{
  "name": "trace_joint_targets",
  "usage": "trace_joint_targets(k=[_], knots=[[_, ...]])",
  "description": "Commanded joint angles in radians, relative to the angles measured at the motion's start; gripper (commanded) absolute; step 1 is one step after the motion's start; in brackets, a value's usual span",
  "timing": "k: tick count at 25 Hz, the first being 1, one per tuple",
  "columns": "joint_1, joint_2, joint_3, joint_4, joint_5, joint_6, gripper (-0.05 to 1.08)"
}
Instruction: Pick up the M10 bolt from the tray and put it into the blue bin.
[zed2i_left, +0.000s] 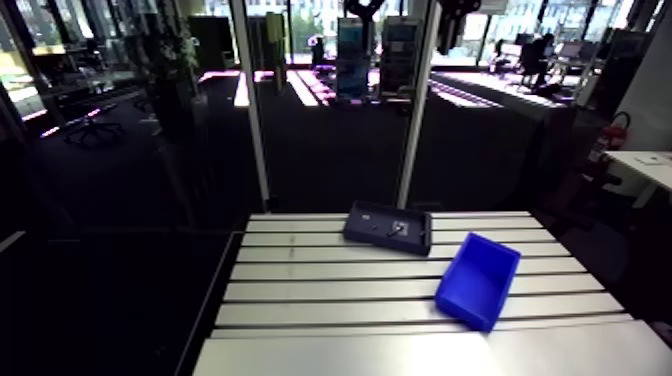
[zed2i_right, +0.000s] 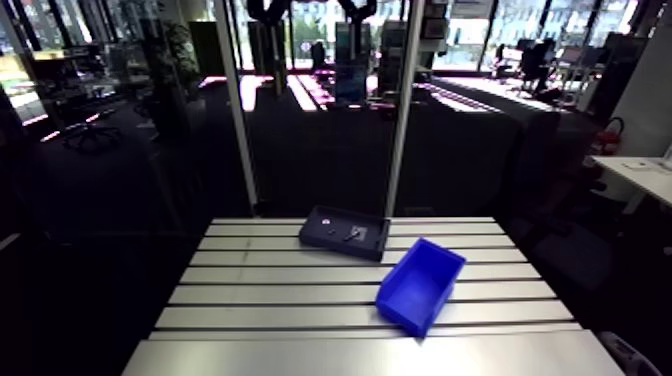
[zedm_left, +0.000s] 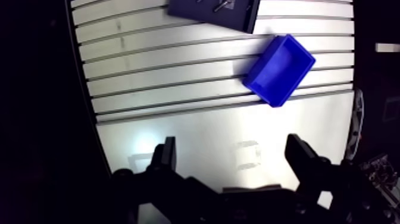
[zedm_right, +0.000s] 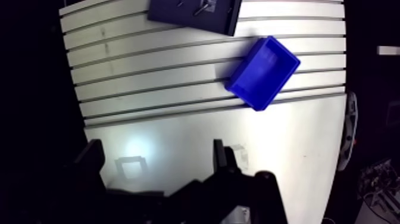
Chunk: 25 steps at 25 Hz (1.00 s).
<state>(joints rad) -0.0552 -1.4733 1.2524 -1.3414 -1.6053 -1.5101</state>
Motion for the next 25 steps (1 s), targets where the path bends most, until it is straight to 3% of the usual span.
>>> trace_joint_targets(k=[1,12,20,25], knots=[[0.003,0.017,0.017,-0.029,0.005,0.002,0.01],[0.003,0.017,0.018,-0.040,0.008,0.032,0.01],[0.009,0.037,0.063,-0.090,0.015,0.179,0.01],[0.026,0.069,0.083,-0.147,0.015,0.382,0.01]])
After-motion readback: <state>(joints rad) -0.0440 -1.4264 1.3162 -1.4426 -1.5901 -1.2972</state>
